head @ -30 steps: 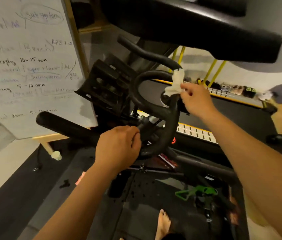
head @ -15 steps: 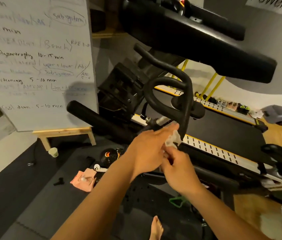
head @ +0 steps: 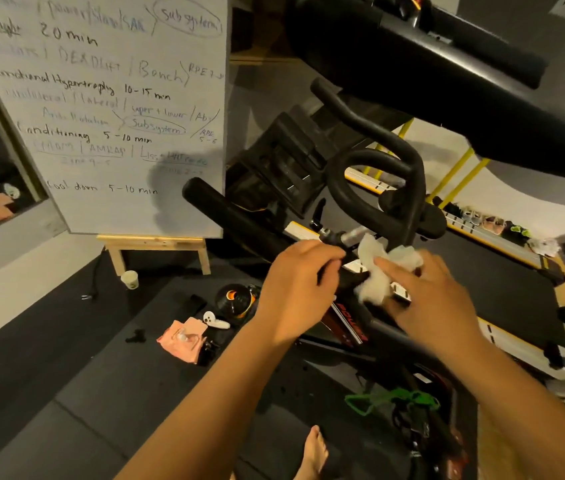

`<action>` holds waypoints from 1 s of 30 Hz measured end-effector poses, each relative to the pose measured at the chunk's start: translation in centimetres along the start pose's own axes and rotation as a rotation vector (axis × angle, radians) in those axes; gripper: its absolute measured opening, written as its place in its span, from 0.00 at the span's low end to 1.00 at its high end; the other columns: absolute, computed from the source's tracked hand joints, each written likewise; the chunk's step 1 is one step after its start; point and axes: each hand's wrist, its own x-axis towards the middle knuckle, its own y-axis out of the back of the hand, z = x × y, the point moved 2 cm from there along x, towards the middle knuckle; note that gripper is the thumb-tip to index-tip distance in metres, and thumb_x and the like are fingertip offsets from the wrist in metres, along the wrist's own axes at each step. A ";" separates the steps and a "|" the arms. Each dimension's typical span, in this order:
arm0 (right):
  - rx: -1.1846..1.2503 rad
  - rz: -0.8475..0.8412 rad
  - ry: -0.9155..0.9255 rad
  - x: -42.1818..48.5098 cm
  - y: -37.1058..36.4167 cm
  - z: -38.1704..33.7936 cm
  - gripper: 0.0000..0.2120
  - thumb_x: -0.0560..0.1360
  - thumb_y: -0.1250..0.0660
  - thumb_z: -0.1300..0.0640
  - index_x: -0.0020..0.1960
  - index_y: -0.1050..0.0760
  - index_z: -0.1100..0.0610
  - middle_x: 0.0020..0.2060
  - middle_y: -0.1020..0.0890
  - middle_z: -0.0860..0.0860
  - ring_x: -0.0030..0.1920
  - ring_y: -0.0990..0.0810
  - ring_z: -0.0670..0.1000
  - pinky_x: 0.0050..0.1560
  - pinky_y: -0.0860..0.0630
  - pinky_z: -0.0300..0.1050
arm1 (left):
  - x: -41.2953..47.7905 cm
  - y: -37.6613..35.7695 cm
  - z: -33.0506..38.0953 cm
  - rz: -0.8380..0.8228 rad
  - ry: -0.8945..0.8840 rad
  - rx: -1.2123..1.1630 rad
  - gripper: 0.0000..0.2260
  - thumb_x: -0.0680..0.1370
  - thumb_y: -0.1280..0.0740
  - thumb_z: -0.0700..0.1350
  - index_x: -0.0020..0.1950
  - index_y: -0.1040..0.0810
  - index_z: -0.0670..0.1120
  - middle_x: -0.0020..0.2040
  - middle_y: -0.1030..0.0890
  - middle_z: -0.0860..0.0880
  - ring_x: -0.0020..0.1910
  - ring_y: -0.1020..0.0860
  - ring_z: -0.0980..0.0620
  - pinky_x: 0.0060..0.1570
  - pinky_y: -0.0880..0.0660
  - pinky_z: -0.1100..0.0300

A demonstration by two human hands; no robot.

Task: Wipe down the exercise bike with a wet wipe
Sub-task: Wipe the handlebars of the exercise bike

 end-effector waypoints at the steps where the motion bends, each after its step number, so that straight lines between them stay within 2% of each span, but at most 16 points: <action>1: -0.050 -0.014 0.038 0.6 0.4 0.4 0.21 0.68 0.23 0.51 0.59 0.20 0.51 0.57 0.23 0.56 0.55 0.23 0.60 0.41 0.21 0.52 | -0.4 0.5 -0.2 0.081 0.015 0.014 0.08 0.79 0.35 0.41 0.54 0.18 0.43 0.47 0.17 0.50 0.46 0.20 0.56 0.46 0.22 0.59; 2: -0.079 -0.047 0.077 1.0 0.8 0.5 0.18 0.68 0.23 0.51 0.57 0.18 0.52 0.55 0.22 0.56 0.54 0.22 0.59 0.42 0.21 0.52 | -1.0 0.9 -0.5 0.167 0.042 0.020 0.08 0.79 0.36 0.41 0.53 0.18 0.44 0.46 0.18 0.51 0.45 0.21 0.56 0.45 0.22 0.60; 4: -0.079 -0.147 0.154 1.4 1.2 0.1 0.17 0.73 0.28 0.48 0.59 0.19 0.54 0.56 0.22 0.54 0.57 0.23 0.56 0.49 0.23 0.50 | -2.7 1.1 -0.6 0.297 0.166 -0.026 0.07 0.78 0.36 0.43 0.54 0.21 0.46 0.43 0.21 0.52 0.41 0.22 0.56 0.42 0.23 0.60; 6: -0.036 -0.176 0.230 1.1 1.3 -1.0 0.21 0.76 0.35 0.44 0.64 0.23 0.54 0.59 0.24 0.53 0.59 0.25 0.54 0.54 0.26 0.47 | -4.6 0.1 -0.2 0.236 0.353 -0.191 0.04 0.78 0.34 0.46 0.52 0.25 0.49 0.38 0.24 0.53 0.36 0.24 0.54 0.36 0.24 0.58; 8: -0.032 -0.183 0.290 0.5 1.1 -2.3 0.27 0.78 0.41 0.41 0.72 0.31 0.54 0.62 0.25 0.53 0.61 0.26 0.54 0.55 0.26 0.46 | -5.6 -1.6 1.1 0.081 0.484 -0.406 0.08 0.78 0.31 0.50 0.50 0.28 0.49 0.35 0.23 0.49 0.33 0.23 0.51 0.32 0.24 0.54; 10: -0.041 -0.193 0.314 0.4 0.4 -3.7 0.29 0.79 0.40 0.46 0.77 0.40 0.55 0.63 0.26 0.55 0.62 0.26 0.55 0.54 0.25 0.48 | -5.7 -2.6 1.8 0.061 0.554 -0.537 0.13 0.76 0.31 0.55 0.52 0.27 0.48 0.38 0.19 0.47 0.34 0.19 0.50 0.34 0.21 0.51; 11: -0.041 -0.176 0.318 0.6 0.1 -4.5 0.29 0.79 0.38 0.50 0.77 0.41 0.56 0.62 0.26 0.56 0.61 0.25 0.56 0.52 0.24 0.48 | -5.3 -2.7 1.8 0.075 0.581 -0.548 0.14 0.76 0.31 0.56 0.52 0.26 0.48 0.38 0.18 0.47 0.35 0.18 0.51 0.36 0.20 0.52; 14: -0.025 -0.055 0.346 1.6 -0.5 -6.4 0.25 0.77 0.33 0.56 0.73 0.32 0.57 0.59 0.23 0.58 0.58 0.23 0.57 0.50 0.23 0.48 | -4.4 -1.7 1.1 0.169 0.672 -0.553 0.06 0.80 0.33 0.47 0.48 0.21 0.45 0.36 0.17 0.48 0.34 0.18 0.55 0.38 0.20 0.57; 16: 0.083 -0.022 0.350 2.8 -0.2 -6.9 0.20 0.78 0.34 0.52 0.69 0.27 0.55 0.63 0.26 0.57 0.64 0.27 0.56 0.55 0.26 0.47 | -4.3 -0.6 0.4 0.237 0.697 -0.530 0.07 0.81 0.34 0.46 0.46 0.20 0.46 0.37 0.17 0.49 0.36 0.19 0.55 0.40 0.20 0.59; 19: 0.297 -0.093 0.354 4.7 0.5 -6.4 0.20 0.76 0.35 0.44 0.65 0.22 0.52 0.65 0.26 0.49 0.67 0.31 0.49 0.64 0.30 0.48 | -4.8 -0.5 -0.4 0.301 0.692 -0.521 0.07 0.81 0.34 0.45 0.45 0.20 0.45 0.38 0.19 0.49 0.36 0.21 0.57 0.37 0.26 0.66; 21: 0.379 -0.158 0.369 4.8 0.8 -5.1 0.19 0.76 0.36 0.45 0.63 0.21 0.52 0.61 0.20 0.46 0.63 0.26 0.44 0.65 0.28 0.50 | -5.3 -1.8 -0.3 0.316 0.637 -0.491 0.10 0.80 0.32 0.45 0.40 0.22 0.42 0.34 0.22 0.46 0.33 0.25 0.52 0.33 0.29 0.62; 23: 0.366 -0.150 0.377 4.2 0.8 -3.1 0.15 0.76 0.33 0.49 0.59 0.19 0.52 0.53 0.17 0.44 0.57 0.23 0.43 0.61 0.24 0.53 | -6.0 -4.1 0.6 0.251 0.594 -0.444 0.13 0.78 0.32 0.46 0.36 0.24 0.42 0.32 0.25 0.46 0.30 0.27 0.50 0.31 0.29 0.53; 25: 0.347 -0.111 0.351 3.6 1.1 -0.9 0.11 0.73 0.29 0.54 0.56 0.17 0.50 0.49 0.18 0.41 0.55 0.23 0.43 0.58 0.23 0.54 | -6.4 -6.6 2.1 0.087 0.615 -0.487 0.13 0.77 0.32 0.47 0.33 0.23 0.46 0.30 0.24 0.50 0.31 0.25 0.51 0.33 0.26 0.52; 27: 0.262 -0.073 0.343 3.5 1.7 0.3 0.10 0.71 0.25 0.57 0.52 0.16 0.49 0.47 0.20 0.39 0.53 0.26 0.44 0.57 0.26 0.51 | -6.1 -8.0 3.1 -0.012 0.651 -0.573 0.15 0.78 0.32 0.45 0.30 0.25 0.51 0.28 0.25 0.55 0.29 0.27 0.60 0.34 0.28 0.60; 30: 0.146 -0.064 0.349 4.2 2.7 0.3 0.07 0.69 0.24 0.58 0.46 0.15 0.50 0.43 0.22 0.40 0.49 0.29 0.44 0.53 0.29 0.45 | -5.5 -8.4 2.4 -0.048 0.697 -0.602 0.21 0.79 0.32 0.44 0.26 0.29 0.54 0.24 0.27 0.59 0.26 0.29 0.64 0.33 0.35 0.69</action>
